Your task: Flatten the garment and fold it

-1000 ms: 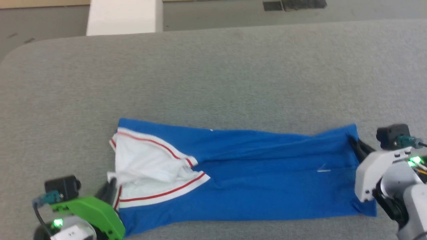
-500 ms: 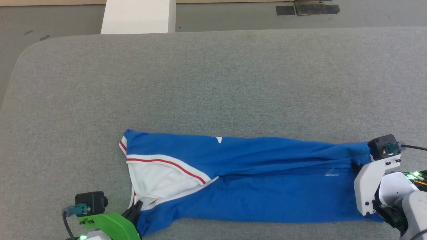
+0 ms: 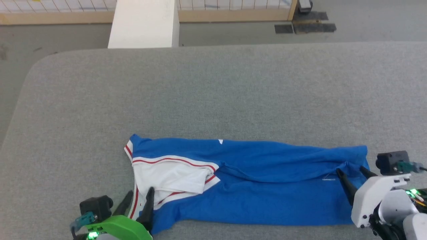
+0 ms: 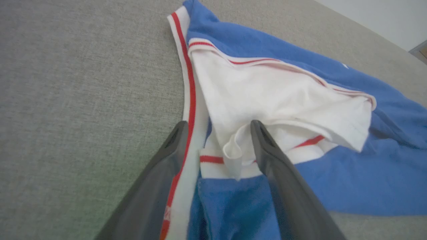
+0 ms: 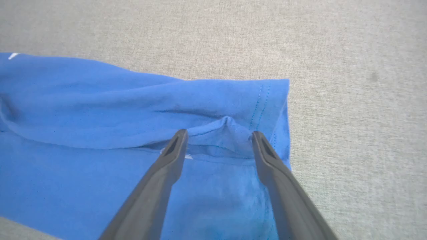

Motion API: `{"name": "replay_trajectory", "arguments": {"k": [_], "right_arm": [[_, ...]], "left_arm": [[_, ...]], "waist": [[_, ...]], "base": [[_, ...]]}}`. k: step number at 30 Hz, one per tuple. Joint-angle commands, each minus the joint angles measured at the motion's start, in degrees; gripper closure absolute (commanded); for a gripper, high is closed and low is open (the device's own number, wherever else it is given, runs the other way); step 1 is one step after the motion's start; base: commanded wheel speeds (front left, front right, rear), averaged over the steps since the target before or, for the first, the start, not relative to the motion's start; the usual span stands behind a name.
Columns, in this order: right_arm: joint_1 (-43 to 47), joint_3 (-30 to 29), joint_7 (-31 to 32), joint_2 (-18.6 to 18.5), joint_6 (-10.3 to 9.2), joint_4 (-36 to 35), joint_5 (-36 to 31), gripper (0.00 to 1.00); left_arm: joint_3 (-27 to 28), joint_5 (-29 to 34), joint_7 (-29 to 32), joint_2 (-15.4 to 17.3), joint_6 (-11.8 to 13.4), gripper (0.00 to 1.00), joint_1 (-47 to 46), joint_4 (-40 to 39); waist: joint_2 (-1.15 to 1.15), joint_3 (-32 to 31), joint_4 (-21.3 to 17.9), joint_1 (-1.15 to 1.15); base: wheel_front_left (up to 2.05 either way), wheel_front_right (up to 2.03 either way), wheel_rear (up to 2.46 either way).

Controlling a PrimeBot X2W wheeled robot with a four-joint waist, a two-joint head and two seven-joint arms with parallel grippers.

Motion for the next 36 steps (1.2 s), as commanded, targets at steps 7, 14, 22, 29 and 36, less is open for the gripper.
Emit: {"name": "replay_trajectory", "arguments": {"k": [7, 14, 22, 29, 36], "right_arm": [[4.64, -5.72, -6.13, 5.03, -0.08, -4.76, 0.15, 0.00], [5.49, -11.11, -10.81, 8.95, -0.08, -6.38, -1.34, 0.00], [1.82, -16.68, -8.98, 10.56, -0.08, -1.52, -2.40, 0.00], [-4.66, -20.88, -2.28, 10.70, -0.08, 8.73, -2.29, 0.00], [-10.77, -21.33, 6.77, 10.71, -0.08, 18.27, -4.45, 0.00]], "left_arm": [[3.22, 5.96, -9.83, -2.87, -0.86, 0.00, -5.39, 3.95], [11.54, 15.82, -10.31, -7.36, -4.05, 0.00, -8.48, 2.44], [19.29, 24.85, -10.32, -11.54, -7.99, 0.00, -8.51, 2.57], [23.04, 30.18, -10.33, -13.72, -10.37, 0.00, -8.07, 3.79], [25.12, 32.94, -10.33, -15.22, -11.55, 0.00, -8.72, 4.60]], "waist": [[0.33, -3.71, 1.51, 0.00], [0.33, -5.73, 1.95, 0.00], [0.33, -7.28, 0.89, 0.00], [0.33, -7.11, 0.20, 0.00], [0.33, -5.07, 0.78, 0.00]], "base": [[0.00, 0.00, 0.00], [0.00, 0.00, 0.00], [0.00, 0.00, 0.00], [0.00, 0.00, 0.00], [0.00, 0.00, 0.00]]}}
